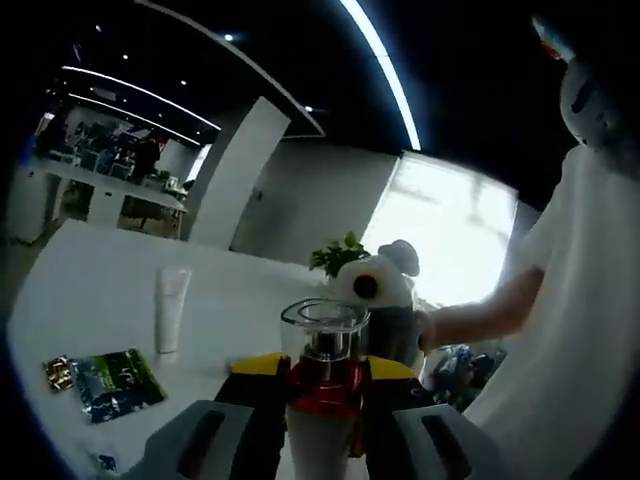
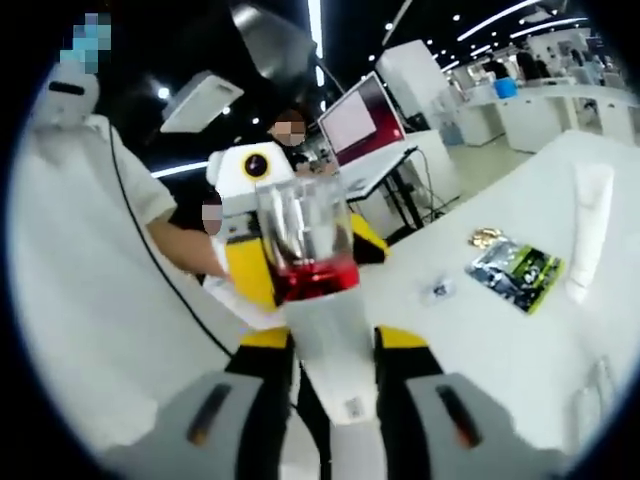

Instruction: Arrange the skincare products in the storage area until every visible bottle or jar stands upright without overlapping.

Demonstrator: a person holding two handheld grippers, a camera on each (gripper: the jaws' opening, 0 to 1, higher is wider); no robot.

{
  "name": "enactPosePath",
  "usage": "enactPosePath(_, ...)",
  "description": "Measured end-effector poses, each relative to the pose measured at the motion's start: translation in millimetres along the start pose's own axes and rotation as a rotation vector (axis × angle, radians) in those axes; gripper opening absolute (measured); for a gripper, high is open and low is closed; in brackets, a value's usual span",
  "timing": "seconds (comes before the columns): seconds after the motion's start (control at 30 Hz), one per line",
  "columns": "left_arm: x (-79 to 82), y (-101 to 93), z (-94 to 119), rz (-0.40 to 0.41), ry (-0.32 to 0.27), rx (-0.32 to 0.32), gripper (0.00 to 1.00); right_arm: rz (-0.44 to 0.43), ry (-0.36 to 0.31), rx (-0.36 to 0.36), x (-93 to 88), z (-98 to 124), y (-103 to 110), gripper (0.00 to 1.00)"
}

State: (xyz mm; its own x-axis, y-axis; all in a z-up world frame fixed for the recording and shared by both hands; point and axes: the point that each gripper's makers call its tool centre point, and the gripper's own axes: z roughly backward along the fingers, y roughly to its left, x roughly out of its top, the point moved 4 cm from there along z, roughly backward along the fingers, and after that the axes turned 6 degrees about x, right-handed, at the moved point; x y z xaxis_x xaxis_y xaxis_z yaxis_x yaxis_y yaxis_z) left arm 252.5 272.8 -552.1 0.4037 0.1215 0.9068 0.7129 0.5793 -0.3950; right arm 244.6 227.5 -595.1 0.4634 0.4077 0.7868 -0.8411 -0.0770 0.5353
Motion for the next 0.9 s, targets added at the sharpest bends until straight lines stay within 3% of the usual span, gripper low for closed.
enactPosePath(0.27, -15.9, 0.2, -8.8, -0.07, 0.055, 0.023, 0.28, 0.01, 0.054, -0.07, -13.6, -1.2, -7.6, 0.34)
enactPosePath(0.43, -25.5, -1.5, -12.7, -0.105, 0.092, 0.024, 0.27, -0.038, 0.062, -0.088, -22.6, 2.4, -12.0, 0.35)
enactPosePath(0.9, -48.6, 13.9, -17.8, -0.12, 0.136, 0.05, 0.27, -0.054, 0.131, -0.165, -54.1, 1.5, -13.7, 0.45)
